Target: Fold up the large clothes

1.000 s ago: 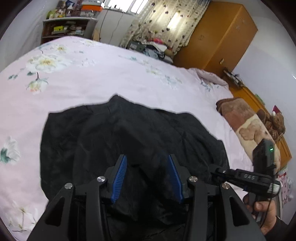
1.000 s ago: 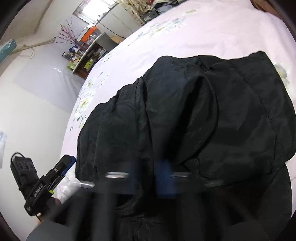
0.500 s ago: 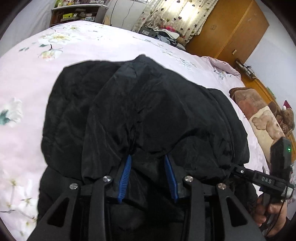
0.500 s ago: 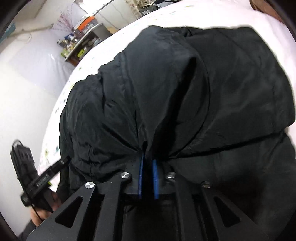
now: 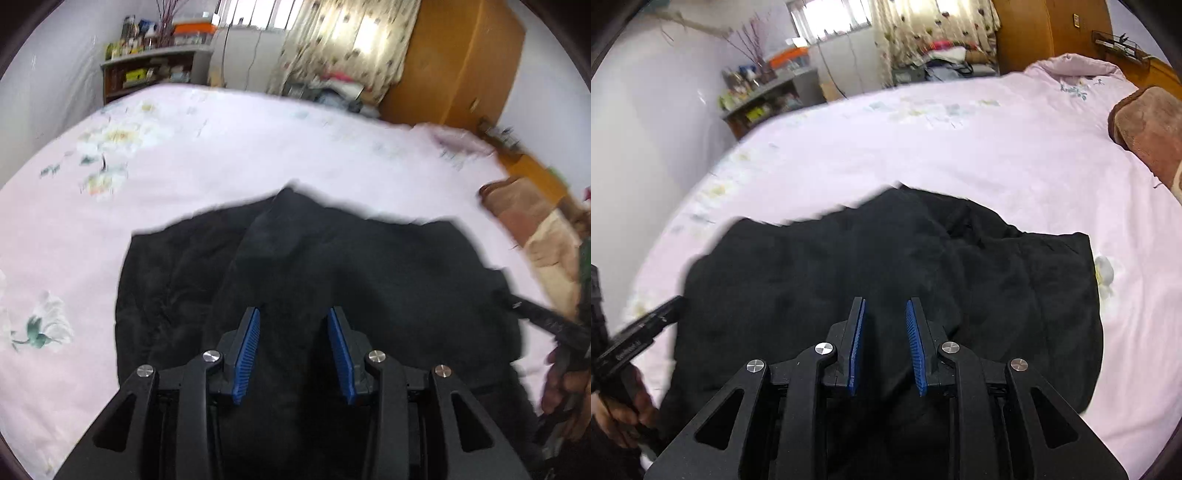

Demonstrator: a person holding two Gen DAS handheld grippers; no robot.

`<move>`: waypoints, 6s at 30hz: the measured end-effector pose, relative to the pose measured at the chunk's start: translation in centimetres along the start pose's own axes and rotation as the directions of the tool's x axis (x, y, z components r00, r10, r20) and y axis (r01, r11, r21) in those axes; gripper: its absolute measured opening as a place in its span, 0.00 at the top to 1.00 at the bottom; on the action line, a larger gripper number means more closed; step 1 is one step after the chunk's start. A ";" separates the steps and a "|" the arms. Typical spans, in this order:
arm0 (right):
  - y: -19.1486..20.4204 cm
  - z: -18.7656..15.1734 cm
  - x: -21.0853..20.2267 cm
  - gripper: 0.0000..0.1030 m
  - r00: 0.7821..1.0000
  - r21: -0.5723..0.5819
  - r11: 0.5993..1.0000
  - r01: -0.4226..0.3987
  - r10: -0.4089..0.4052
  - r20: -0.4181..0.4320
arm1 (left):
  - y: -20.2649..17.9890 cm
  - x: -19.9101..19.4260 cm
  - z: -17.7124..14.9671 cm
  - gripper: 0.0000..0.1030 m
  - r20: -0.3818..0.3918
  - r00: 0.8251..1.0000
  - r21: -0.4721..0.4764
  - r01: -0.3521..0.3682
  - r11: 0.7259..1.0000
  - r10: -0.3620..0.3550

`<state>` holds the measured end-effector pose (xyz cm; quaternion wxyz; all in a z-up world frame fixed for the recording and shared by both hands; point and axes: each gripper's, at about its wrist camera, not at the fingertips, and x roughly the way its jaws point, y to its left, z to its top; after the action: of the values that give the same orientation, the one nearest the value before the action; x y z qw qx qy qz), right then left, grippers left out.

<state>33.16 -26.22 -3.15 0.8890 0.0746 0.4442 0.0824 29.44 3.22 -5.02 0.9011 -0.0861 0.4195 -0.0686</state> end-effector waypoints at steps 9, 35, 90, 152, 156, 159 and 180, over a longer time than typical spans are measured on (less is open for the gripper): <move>-1.7 -2.6 2.5 0.80 0.998 0.022 0.998 0.056 -0.055 -0.017 | 0.0 0.3 -1.3 0.72 -0.001 1.000 0.011 -0.021 1.000 0.021; -0.9 3.5 4.5 0.75 0.998 -0.026 0.999 0.024 -0.022 0.057 | -1.4 1.9 5.1 0.67 0.113 0.993 0.065 0.031 0.997 -0.038; 5.4 -19.5 -19.0 0.59 0.997 -0.117 0.991 -0.063 0.066 0.026 | -4.2 -21.6 -15.4 0.53 0.044 0.997 0.109 0.061 0.992 -0.066; -10.2 -23.9 -17.7 0.41 0.990 0.173 0.978 0.119 -0.105 -0.090 | 5.4 -17.1 -21.9 0.32 -0.107 0.980 -0.020 -0.169 0.985 0.166; -12.2 -24.7 -16.2 0.41 0.982 0.238 0.963 0.128 -0.090 -0.164 | 6.0 -17.0 -23.2 0.26 -0.131 0.980 -0.050 -0.158 0.986 0.151; -13.1 -25.5 -15.4 0.40 0.978 0.302 0.950 0.076 -0.013 -0.207 | 6.3 -16.8 -24.2 0.25 -0.163 0.980 -0.088 -0.125 0.988 0.110; -10.8 -24.5 -20.9 0.87 0.973 0.337 0.931 -0.141 0.193 -0.126 | 4.9 -24.6 -21.4 0.86 -0.048 0.999 -0.027 0.011 1.000 -0.013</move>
<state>2.04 -39.79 -3.68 0.8164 0.2512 0.5123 0.0892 -2.43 10.75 -1.31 0.8891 -0.0988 0.4413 -0.0705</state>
